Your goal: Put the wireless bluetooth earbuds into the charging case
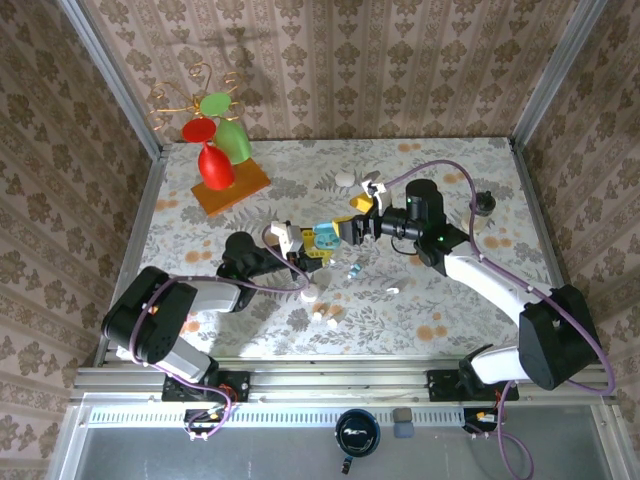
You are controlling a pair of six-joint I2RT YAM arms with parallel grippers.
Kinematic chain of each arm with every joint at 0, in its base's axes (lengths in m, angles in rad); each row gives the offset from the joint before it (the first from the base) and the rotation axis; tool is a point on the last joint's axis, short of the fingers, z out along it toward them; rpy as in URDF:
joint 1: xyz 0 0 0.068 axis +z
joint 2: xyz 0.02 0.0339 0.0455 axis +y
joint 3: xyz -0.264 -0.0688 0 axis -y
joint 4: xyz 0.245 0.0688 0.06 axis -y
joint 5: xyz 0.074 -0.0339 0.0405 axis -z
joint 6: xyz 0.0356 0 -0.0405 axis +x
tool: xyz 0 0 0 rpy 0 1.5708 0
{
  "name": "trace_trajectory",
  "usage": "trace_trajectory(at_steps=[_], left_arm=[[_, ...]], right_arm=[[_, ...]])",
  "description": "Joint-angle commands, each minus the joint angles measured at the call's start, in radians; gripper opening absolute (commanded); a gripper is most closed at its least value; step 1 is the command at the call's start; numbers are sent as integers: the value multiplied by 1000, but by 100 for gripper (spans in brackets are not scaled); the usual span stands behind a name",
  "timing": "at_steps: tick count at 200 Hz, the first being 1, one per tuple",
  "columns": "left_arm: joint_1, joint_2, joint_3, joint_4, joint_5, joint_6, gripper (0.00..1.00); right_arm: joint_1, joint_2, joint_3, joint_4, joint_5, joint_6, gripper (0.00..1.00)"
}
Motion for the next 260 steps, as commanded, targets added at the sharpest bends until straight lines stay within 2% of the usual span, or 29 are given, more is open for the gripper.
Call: trace_trajectory(at_steps=[1, 32, 68, 93, 111, 135, 164, 219, 260], left_arm=[[-5, -30, -12, 32, 4, 24, 37], [-4, -21, -12, 31, -2, 27, 37], [8, -17, -12, 32, 2, 26, 38], [19, -19, -9, 32, 13, 19, 38], [22, -20, -12, 31, 16, 15, 38], [25, -22, -18, 31, 16, 15, 38], [27, -15, -19, 31, 15, 14, 38], [25, -17, -19, 31, 13, 10, 38], [24, -22, -24, 31, 13, 9, 37]], right_arm=[[-7, -6, 29, 0, -7, 28, 89], [-20, -66, -14, 29, -15, 61, 89], [-57, -131, -74, 3, 90, 161, 89], [-81, -127, -67, -189, 235, 222, 86], [-88, -86, -30, -353, 270, 211, 85], [-87, -9, 20, -507, 221, 194, 81], [-85, 107, 55, -596, 178, 246, 68], [-59, 289, 69, -561, 68, 365, 44], [-15, 347, 48, -507, 65, 432, 42]])
